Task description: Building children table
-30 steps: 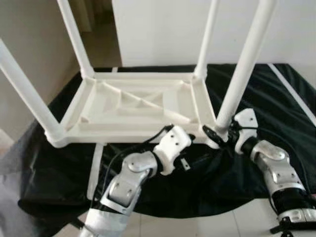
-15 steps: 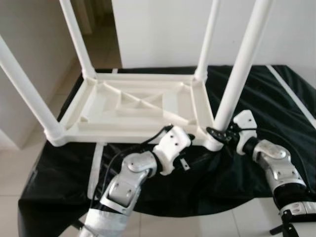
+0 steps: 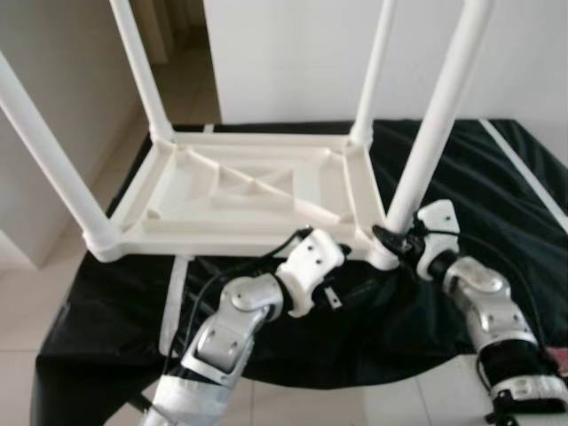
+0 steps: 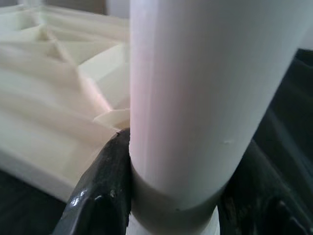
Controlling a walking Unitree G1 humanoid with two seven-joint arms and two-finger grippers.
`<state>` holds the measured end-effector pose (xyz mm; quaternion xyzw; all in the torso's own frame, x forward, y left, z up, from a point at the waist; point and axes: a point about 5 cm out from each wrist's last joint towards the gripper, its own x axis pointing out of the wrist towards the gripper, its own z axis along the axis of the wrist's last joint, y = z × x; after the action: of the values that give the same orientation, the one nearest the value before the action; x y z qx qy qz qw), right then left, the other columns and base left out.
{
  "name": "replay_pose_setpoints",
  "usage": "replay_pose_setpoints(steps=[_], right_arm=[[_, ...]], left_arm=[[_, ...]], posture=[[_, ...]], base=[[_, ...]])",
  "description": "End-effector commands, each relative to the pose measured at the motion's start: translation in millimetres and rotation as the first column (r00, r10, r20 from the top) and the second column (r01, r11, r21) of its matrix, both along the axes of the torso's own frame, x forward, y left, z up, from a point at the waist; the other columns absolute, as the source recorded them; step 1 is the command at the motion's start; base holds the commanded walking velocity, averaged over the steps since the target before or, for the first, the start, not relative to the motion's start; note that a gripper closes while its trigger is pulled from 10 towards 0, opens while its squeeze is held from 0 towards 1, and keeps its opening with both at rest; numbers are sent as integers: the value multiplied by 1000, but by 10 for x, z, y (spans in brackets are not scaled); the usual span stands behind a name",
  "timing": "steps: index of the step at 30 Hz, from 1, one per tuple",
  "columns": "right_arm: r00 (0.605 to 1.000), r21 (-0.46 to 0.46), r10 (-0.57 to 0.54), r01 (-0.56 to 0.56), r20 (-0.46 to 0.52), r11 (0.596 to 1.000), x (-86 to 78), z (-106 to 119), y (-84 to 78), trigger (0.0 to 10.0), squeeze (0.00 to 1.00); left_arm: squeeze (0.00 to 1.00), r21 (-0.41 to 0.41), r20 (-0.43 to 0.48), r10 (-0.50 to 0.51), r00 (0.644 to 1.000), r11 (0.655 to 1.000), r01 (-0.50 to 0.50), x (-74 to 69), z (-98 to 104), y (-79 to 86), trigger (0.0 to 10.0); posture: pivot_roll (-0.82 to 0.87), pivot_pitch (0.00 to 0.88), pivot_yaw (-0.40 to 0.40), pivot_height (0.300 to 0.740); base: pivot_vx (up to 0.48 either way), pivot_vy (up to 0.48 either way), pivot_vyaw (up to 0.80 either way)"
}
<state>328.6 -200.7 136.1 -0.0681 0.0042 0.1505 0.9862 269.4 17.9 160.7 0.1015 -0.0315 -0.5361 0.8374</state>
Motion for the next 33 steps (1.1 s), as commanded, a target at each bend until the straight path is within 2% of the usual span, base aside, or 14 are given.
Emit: replay_pose_setpoints(steps=[1,2,3,4,7,9,12,13,16,20,22,31,32,33], right_arm=[[995,17,-81,82,-60,997,-31,-102,-92,10000,0],[988,51,-138,142,-71,989,-41,-118,-87,10000,0],[988,51,-138,142,-71,989,-41,-118,-87,10000,0],[969,77,-236,242,-78,967,-82,-158,-47,10000,0],[949,119,-302,312,-94,943,-120,-196,9,10000,0],[898,162,-422,438,-125,884,-191,-248,134,10000,0],[879,166,-456,474,-138,864,-204,-259,165,10000,0],[851,166,-505,524,-141,836,-221,-262,182,10000,0],[719,177,-681,695,-140,697,-302,-235,224,10000,0],[733,179,-667,680,-131,712,-292,-207,273,10000,0],[752,161,-647,660,-130,734,-295,-201,286,10000,0],[751,154,-646,660,-139,735,-325,-203,337,10000,0],[751,156,-645,660,-139,735,-323,-195,341,10000,90],[751,156,-645,660,-139,735,-323,-195,341,10000,90]], left_arm=[[0,-1,3,44,999,999,-44,12,-22,-3,10000],[0,-2,3,41,999,999,-41,8,-22,-7,10000],[0,-2,3,41,999,999,-41,8,-22,-7,10000],[0,-2,3,39,999,999,-39,11,-19,-10,10000],[0,-1,2,38,999,999,-38,16,-21,-9,10000],[0,1,1,34,999,999,-34,20,-28,-8,10000],[0,2,2,34,999,999,-34,19,-30,-10,10000],[0,1,1,33,999,999,-33,18,-29,-12,10000],[0,-3,1,35,999,999,-35,19,-27,-19,10000],[0,-3,1,37,999,999,-37,17,-27,-23,10000],[0,-1,1,37,999,999,-37,11,-34,-25,10000],[0,1,-6,47,999,999,-47,-2,-58,-3,10000],[0,1,-7,49,999,999,-49,-6,-60,-3,10000],[0,1,-7,49,999,999,-49,-6,-60,-3,10000]], posture=[[-71,2,5,740],[-72,2,8,740],[-72,2,8,740],[-75,1,10,740],[-78,1,12,740],[-78,0,11,740],[-78,0,11,740],[-75,0,8,740],[-67,0,4,740],[-66,0,2,740],[-64,2,-4,740],[-58,10,-10,740],[-56,14,-12,740],[-56,14,-12,740]], base=[[0,0,0],[0,0,0],[0,0,0],[0,0,0],[0,0,0],[0,0,0],[0,0,0],[0,0,0],[0,0,0],[0,0,0],[0,0,0],[0,0,0],[0,0,0],[0,0,0]])
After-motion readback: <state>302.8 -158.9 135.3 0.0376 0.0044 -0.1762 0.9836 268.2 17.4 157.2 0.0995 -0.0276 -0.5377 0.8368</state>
